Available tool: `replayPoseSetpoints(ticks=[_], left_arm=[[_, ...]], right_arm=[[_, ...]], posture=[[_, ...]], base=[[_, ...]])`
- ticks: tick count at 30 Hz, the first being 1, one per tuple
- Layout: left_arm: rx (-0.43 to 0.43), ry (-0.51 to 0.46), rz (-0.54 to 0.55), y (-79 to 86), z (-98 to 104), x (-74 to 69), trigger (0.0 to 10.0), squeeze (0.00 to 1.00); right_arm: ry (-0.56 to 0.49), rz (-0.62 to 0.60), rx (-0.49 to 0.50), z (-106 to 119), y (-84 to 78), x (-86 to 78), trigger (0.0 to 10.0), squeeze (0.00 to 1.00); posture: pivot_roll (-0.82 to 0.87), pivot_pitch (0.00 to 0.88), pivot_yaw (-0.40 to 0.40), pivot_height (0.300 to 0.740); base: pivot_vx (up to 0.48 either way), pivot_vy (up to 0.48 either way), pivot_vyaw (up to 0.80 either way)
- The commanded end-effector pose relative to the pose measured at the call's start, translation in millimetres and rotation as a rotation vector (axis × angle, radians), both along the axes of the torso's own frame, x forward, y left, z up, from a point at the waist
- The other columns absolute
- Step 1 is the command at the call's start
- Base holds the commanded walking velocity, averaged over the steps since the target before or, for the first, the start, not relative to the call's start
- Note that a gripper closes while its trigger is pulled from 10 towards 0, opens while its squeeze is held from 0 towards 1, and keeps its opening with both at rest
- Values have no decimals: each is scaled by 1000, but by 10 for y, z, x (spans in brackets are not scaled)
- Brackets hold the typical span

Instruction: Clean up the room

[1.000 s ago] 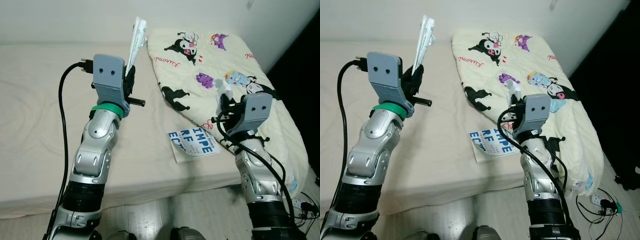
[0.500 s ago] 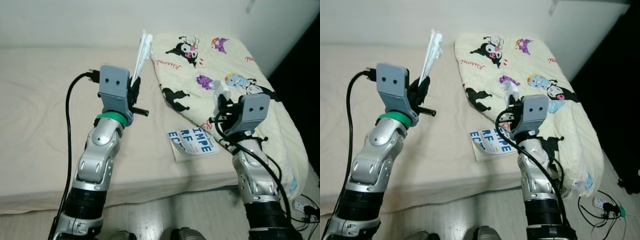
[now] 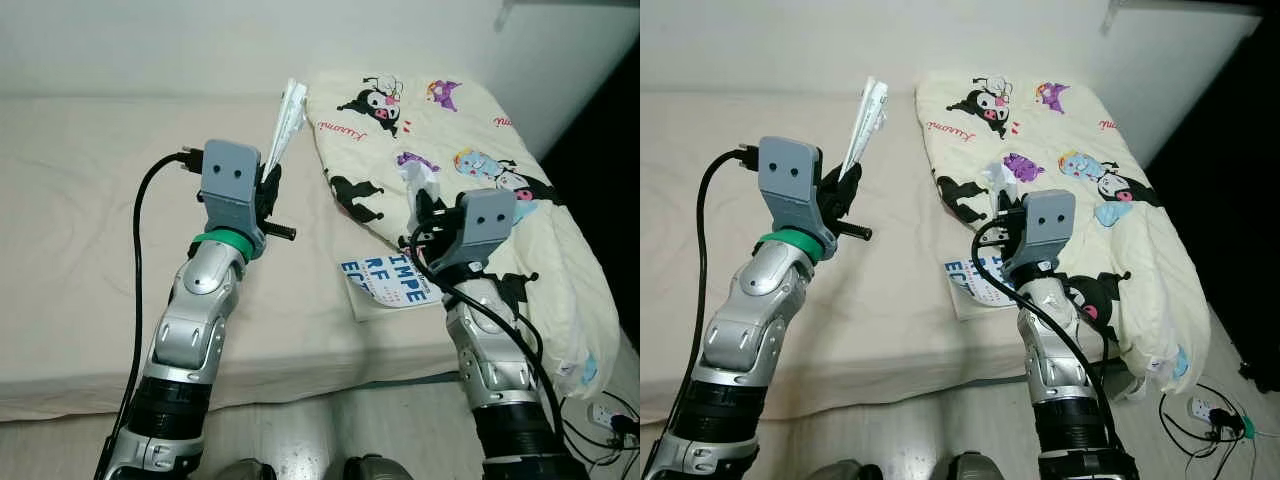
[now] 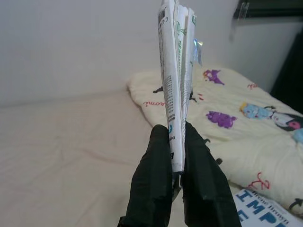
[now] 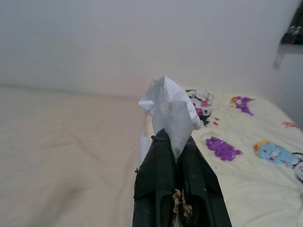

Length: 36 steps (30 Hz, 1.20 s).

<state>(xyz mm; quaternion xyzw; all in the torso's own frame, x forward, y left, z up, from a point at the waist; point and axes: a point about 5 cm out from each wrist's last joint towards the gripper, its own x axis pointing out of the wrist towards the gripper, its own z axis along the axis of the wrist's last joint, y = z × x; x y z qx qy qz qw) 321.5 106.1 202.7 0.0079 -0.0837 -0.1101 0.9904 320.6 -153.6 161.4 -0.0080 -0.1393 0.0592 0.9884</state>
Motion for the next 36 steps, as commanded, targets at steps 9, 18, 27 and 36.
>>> replayPoseSetpoints(ticks=[9,18,27,36], left_arm=[[7,13,2,16,-61,-12,10000,0],[8,13,4,17,-61,-12,10000,0],[8,13,7,19,-61,-11,10000,0],[9,17,7,23,-67,-8,10000,0]], right_arm=[[5,-5,55,5,-4,16,10000,0],[8,-12,53,-4,-9,18,10000,0],[15,-20,46,-21,-27,18,10000,0],[19,-40,43,-23,-63,27,10000,0]], posture=[[-64,46,24,737],[-64,48,23,737],[-64,51,24,737],[-62,53,25,737]], base=[[-168,0,356],[-394,0,0],[-396,0,0],[-168,0,433]])
